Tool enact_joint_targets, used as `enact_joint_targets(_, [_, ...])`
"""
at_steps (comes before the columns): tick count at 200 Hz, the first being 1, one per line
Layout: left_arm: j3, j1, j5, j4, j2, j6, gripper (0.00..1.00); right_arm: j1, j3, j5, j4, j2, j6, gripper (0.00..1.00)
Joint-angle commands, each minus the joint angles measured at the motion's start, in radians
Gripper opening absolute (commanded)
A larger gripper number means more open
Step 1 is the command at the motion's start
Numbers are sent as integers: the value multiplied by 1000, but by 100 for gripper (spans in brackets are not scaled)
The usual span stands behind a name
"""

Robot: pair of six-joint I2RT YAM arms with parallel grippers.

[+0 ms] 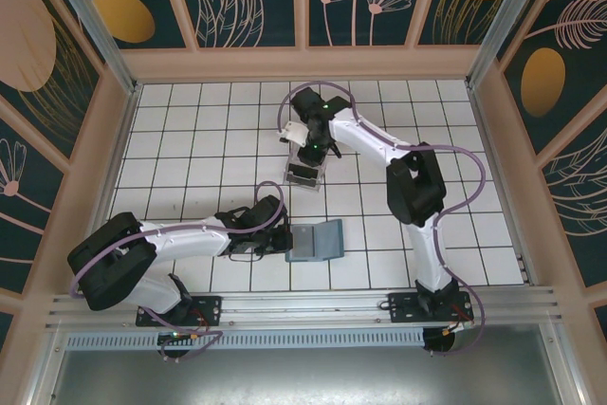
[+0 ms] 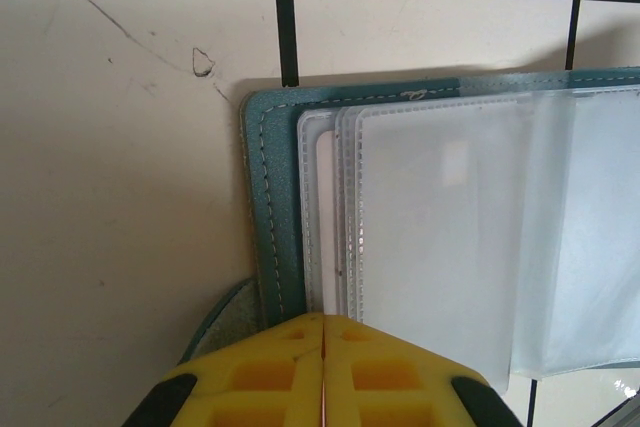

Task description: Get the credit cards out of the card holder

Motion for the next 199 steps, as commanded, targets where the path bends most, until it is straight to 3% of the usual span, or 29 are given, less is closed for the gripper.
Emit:
enact_joint_targets(1, [-8,-3,-10,-26,-16,-7,8,-1,-30,27,75,-119,128,25])
enact_joint_targets(41, [3,-2,-26,-38,-44,-9,8,-1,-163,50,212,-256,406,27])
enact_joint_targets(84, [20,-3,-48,-58,-68,-9,8,15,-276,63,201,-336,780,21])
enact_joint_targets(137, [35,-1,-97,-90,-93,-16,9,114,-546,61,299,-493,967,22])
enact_joint_targets(199, [27,48,-86,-124,-136,23,10,231,-690,98,246,-556,1121,25])
